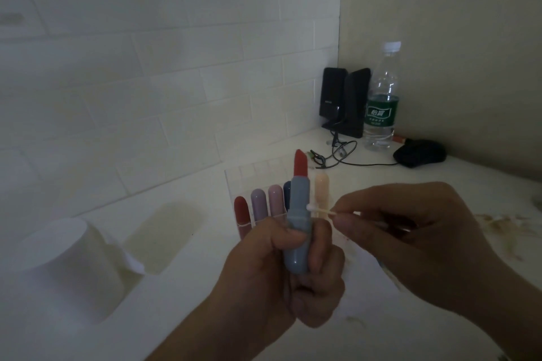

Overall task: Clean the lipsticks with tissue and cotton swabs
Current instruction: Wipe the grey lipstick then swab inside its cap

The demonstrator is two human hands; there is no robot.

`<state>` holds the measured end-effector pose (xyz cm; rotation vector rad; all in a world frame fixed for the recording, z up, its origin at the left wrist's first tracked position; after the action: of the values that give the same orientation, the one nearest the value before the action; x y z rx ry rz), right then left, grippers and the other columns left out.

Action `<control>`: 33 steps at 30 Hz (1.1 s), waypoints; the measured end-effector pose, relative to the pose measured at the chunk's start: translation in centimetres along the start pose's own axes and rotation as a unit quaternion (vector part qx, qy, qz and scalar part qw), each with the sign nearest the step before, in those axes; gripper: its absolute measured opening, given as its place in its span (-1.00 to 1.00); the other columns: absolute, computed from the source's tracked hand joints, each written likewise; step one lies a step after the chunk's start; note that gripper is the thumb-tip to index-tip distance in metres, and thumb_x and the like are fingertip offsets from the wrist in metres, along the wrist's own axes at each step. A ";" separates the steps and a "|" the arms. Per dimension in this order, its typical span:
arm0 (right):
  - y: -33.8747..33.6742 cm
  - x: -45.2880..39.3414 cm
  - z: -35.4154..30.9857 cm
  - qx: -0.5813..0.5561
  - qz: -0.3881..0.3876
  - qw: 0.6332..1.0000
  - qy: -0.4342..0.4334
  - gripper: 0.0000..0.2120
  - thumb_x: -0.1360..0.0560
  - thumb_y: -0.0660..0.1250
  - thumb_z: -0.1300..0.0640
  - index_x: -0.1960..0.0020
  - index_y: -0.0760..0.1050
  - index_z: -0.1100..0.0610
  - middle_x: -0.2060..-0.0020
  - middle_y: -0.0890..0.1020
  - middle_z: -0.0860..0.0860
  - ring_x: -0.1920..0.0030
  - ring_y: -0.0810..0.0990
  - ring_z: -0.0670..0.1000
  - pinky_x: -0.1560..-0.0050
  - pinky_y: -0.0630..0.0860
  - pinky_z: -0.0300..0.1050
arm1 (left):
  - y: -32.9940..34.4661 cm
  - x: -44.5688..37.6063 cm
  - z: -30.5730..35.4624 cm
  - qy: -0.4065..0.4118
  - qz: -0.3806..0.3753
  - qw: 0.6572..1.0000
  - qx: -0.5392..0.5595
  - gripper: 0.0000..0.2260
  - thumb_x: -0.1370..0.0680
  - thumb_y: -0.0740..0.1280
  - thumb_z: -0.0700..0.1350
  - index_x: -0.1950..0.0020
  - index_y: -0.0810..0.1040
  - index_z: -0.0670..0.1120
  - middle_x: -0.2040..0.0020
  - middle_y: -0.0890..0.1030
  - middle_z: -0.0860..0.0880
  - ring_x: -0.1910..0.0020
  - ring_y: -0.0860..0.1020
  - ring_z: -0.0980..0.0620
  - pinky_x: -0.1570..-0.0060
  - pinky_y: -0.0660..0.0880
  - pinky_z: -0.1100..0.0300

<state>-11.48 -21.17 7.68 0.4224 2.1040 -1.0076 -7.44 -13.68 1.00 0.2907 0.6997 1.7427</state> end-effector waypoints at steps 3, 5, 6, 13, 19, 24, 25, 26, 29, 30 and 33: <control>0.1 0.0 0.1 -0.001 0.001 1.000 0.009 -0.89 -0.46 0.31 0.00 0.12 0.59 -0.01 0.50 0.53 -0.04 0.52 0.46 -0.11 0.46 0.34 -0.46 | 0.1 0.1 -0.2 -0.013 -0.006 1.000 0.012 -0.86 -0.43 0.23 -0.09 0.25 0.36 -0.14 0.37 0.21 -0.06 0.45 0.12 0.05 0.44 0.07 0.23; 0.4 0.1 0.0 -0.024 -0.008 1.000 0.000 -0.93 -0.47 0.32 0.01 0.12 0.58 -0.05 0.49 0.50 -0.04 0.52 0.43 -0.11 0.45 0.31 -0.49 | 0.1 0.1 -0.5 -0.023 -0.008 1.000 0.007 -0.86 -0.43 0.23 -0.08 0.26 0.36 -0.13 0.38 0.24 -0.05 0.45 0.12 0.04 0.44 0.07 0.22; 0.6 0.2 -0.2 -0.040 -0.019 0.999 -0.006 -0.95 -0.47 0.33 0.01 0.11 0.58 -0.09 0.49 0.50 -0.04 0.52 0.44 -0.09 0.45 0.33 -0.45 | 0.2 0.2 -0.7 -0.027 -0.012 1.000 0.005 -0.86 -0.42 0.23 -0.08 0.26 0.37 -0.13 0.38 0.26 -0.05 0.45 0.13 0.04 0.44 0.07 0.22; 0.7 0.2 0.0 -0.062 -0.029 0.998 -0.003 -0.95 -0.48 0.33 0.01 0.13 0.57 -0.09 0.51 0.49 -0.04 0.53 0.41 -0.09 0.46 0.33 -0.40 | 0.8 0.2 -0.9 -0.038 -0.047 0.998 0.016 -0.85 -0.43 0.23 -0.06 0.27 0.36 -0.12 0.39 0.28 -0.04 0.47 0.13 0.04 0.44 0.10 0.22; 0.8 0.1 -0.2 -0.065 -0.031 0.997 -0.001 -0.94 -0.48 0.32 -0.01 0.11 0.57 -0.10 0.47 0.53 -0.01 0.49 0.46 -0.07 0.44 0.39 -0.36 | 1.1 0.5 -0.8 -0.042 -0.066 0.997 0.016 -0.82 -0.45 0.19 -0.05 0.27 0.27 -0.09 0.36 0.22 -0.06 0.45 0.15 0.02 0.42 0.11 0.19; 0.6 0.1 0.0 -0.047 -0.024 0.999 0.001 -0.94 -0.48 0.34 0.02 0.14 0.56 -0.13 0.48 0.50 -0.05 0.51 0.41 -0.13 0.41 0.34 -0.43 | 1.2 0.6 -1.1 -0.052 -0.083 0.995 0.016 -0.81 -0.45 0.18 -0.03 0.27 0.24 -0.09 0.37 0.21 -0.05 0.46 0.14 0.03 0.43 0.09 0.18; 0.9 0.1 0.0 -0.063 -0.038 0.997 0.005 -0.94 -0.48 0.34 0.02 0.13 0.57 -0.13 0.49 0.50 -0.04 0.51 0.40 -0.12 0.43 0.35 -0.39 | 1.0 0.5 -1.1 -0.052 -0.081 0.995 0.014 -0.80 -0.45 0.18 -0.03 0.27 0.24 -0.09 0.37 0.22 -0.05 0.46 0.14 0.03 0.43 0.08 0.18; 1.2 0.2 0.2 -0.078 -0.060 0.995 0.013 -0.94 -0.48 0.34 0.00 0.12 0.59 -0.13 0.49 0.50 -0.03 0.51 0.41 -0.09 0.44 0.36 -0.34 | 0.9 0.5 -1.1 -0.053 -0.077 0.996 0.010 -0.80 -0.44 0.18 -0.03 0.28 0.23 -0.10 0.38 0.21 -0.05 0.46 0.13 0.03 0.43 0.08 0.18; 0.4 -0.1 1.3 -0.040 -0.078 0.996 0.027 -0.90 -0.45 0.31 -0.06 0.15 0.60 -0.13 0.39 0.57 -0.09 0.39 0.52 -0.10 0.38 0.40 -0.40 | 0.5 0.5 -1.3 -0.057 -0.074 0.996 0.007 -0.83 -0.43 0.20 -0.06 0.29 0.26 -0.10 0.38 0.21 -0.05 0.46 0.13 0.04 0.45 0.10 0.21; -0.7 -0.4 1.9 -0.038 -0.058 0.997 0.035 -0.89 -0.43 0.32 -0.08 0.17 0.60 -0.12 0.32 0.59 -0.11 0.32 0.55 -0.09 0.36 0.44 -0.35 | 0.5 0.5 -1.2 -0.054 -0.072 0.996 0.013 -0.85 -0.43 0.21 -0.09 0.28 0.30 -0.11 0.37 0.22 -0.06 0.46 0.15 0.04 0.45 0.12 0.22; -3.3 -0.7 4.5 -0.122 -0.016 0.988 0.092 -0.86 -0.37 0.40 -0.15 0.19 0.64 -0.11 0.21 0.56 -0.05 0.20 0.53 0.09 0.32 0.50 -0.08 | -0.3 0.3 -0.2 -0.011 -0.025 0.999 0.029 -0.90 -0.44 0.24 -0.15 0.22 0.39 -0.17 0.37 0.34 -0.08 0.46 0.25 0.04 0.45 0.22 0.24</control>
<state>-10.75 -26.71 8.11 0.3696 2.3724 -0.7391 -7.39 -13.38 0.60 0.3288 0.7367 1.6713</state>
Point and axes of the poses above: each hand's wrist, its own x-axis away from the middle knuckle, its own y-axis out of the palm, z = x × y, the point moved 9 cm from there along -x, towards the middle knuckle
